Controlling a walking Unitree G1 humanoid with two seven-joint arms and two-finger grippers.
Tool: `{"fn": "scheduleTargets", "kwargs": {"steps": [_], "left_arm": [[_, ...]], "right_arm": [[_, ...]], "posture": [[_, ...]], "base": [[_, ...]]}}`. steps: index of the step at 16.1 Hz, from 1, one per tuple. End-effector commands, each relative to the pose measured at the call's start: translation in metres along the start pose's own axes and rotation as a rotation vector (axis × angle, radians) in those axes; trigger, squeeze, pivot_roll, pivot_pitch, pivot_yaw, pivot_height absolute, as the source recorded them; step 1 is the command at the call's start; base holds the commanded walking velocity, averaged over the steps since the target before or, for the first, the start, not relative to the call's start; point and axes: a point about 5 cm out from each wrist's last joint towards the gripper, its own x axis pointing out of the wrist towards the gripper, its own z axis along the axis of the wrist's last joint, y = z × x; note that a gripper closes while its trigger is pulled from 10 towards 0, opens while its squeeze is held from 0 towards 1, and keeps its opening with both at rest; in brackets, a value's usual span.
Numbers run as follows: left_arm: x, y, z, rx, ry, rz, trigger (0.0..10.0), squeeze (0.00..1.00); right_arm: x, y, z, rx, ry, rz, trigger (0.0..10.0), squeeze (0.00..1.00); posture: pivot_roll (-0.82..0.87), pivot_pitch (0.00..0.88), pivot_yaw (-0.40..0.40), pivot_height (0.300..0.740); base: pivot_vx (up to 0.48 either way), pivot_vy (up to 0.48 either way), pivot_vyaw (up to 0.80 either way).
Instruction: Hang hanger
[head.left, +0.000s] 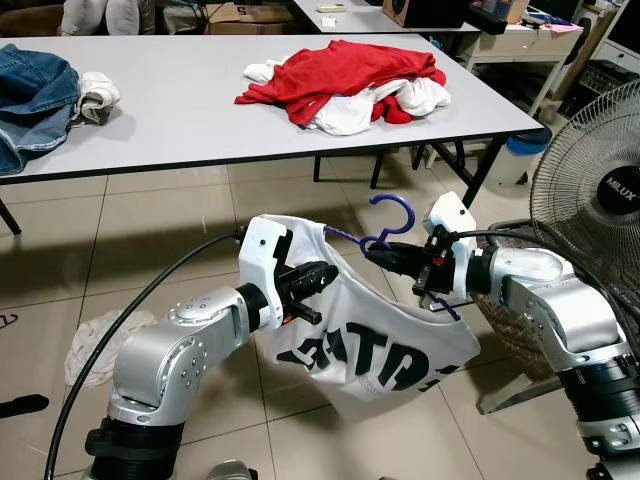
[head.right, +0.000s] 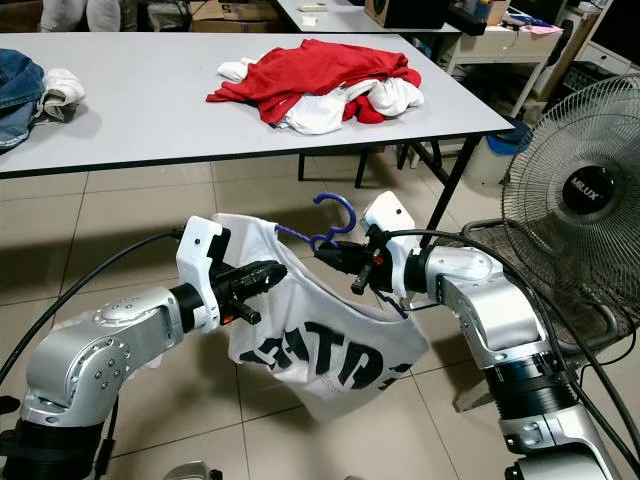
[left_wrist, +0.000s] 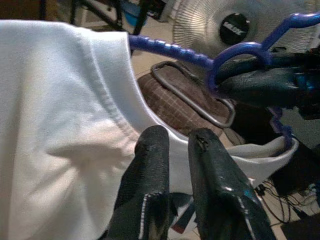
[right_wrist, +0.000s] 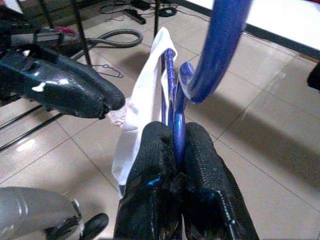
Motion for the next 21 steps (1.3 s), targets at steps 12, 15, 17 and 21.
{"fn": "scheduleTargets", "kwargs": {"steps": [12, 15, 17, 21], "left_arm": [[0.022, 0.009, 0.008, -0.085, -0.062, 0.209, 10.0, 1.0], [0.023, 0.016, 0.008, -0.075, -0.073, 0.278, 10.0, 1.0], [0.025, 0.018, 0.008, -0.073, -0.083, 0.307, 10.0, 1.0], [0.028, 0.021, 0.01, -0.104, -0.117, 0.341, 10.0, 0.32]], "right_arm": [[0.033, 0.009, 0.014, 0.048, -0.1, -0.19, 10.0, 0.0], [0.04, 0.012, 0.018, 0.076, -0.118, -0.2, 10.0, 0.0], [0.043, 0.015, 0.021, 0.081, -0.125, -0.196, 10.0, 0.0], [0.049, 0.019, 0.024, 0.089, -0.133, -0.196, 10.0, 0.0]], "posture": [[-0.02, 0.0, -0.071, 0.74], [-0.02, 0.0, -0.075, 0.74], [-0.02, 0.0, -0.075, 0.74], [-0.03, 0.0, -0.077, 0.74]], "base": [[0.0, 0.0, 0.0], [0.0, 0.0, 0.0], [0.0, 0.0, 0.0], [0.0, 0.0, 0.0]]}}
